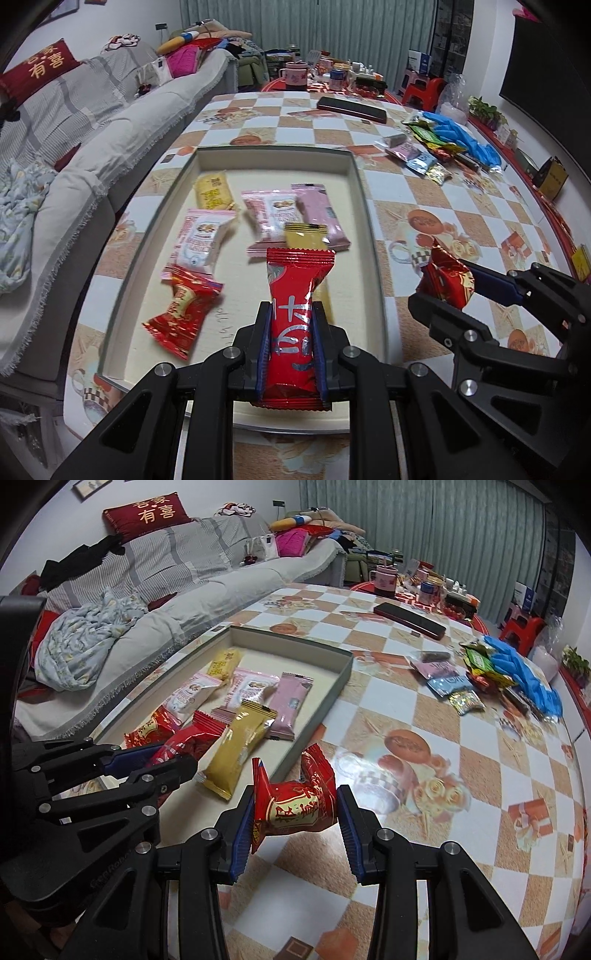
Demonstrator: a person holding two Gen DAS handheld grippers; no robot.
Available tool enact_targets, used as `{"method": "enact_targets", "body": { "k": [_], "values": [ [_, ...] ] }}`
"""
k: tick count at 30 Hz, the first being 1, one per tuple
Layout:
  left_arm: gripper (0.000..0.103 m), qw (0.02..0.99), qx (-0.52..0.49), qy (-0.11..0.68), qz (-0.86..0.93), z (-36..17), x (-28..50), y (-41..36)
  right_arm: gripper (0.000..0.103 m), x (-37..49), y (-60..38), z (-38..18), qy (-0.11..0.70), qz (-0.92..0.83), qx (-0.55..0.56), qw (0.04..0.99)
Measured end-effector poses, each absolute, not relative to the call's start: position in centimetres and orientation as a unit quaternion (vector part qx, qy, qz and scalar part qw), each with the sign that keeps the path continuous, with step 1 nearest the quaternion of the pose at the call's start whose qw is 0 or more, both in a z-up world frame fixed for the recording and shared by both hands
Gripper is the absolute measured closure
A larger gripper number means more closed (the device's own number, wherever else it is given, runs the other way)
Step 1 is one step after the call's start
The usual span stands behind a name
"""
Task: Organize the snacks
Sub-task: 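Carry the red packet and red candy over the grey box lid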
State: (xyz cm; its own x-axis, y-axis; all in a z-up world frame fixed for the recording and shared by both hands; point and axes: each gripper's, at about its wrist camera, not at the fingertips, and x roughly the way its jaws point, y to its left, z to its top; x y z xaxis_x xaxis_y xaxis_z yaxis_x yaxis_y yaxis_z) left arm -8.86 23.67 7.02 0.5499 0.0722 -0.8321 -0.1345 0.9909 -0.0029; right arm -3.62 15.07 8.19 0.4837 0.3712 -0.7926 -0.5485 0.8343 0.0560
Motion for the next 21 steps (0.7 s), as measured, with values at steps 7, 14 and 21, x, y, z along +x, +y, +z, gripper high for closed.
{"method": "enact_targets", "body": {
  "k": [7,14,21],
  "values": [
    [0.081,0.876,-0.039,0.472,0.085,7.0,-8.8,26.3,0.059,-3.1,17.3,8.4,0.426,0.282,-0.121,0.851],
    [0.081,0.872,-0.041,0.479,0.095,6.5,-8.6,27.7,0.059,-2.3,19.0,8.3,0.427,0.289,-0.128,0.847],
    [0.081,0.871,-0.043,0.480,0.096,6.3,-8.0,28.6,0.059,-1.4,20.2,8.3,0.428,0.291,-0.135,0.845]
  ]
}}
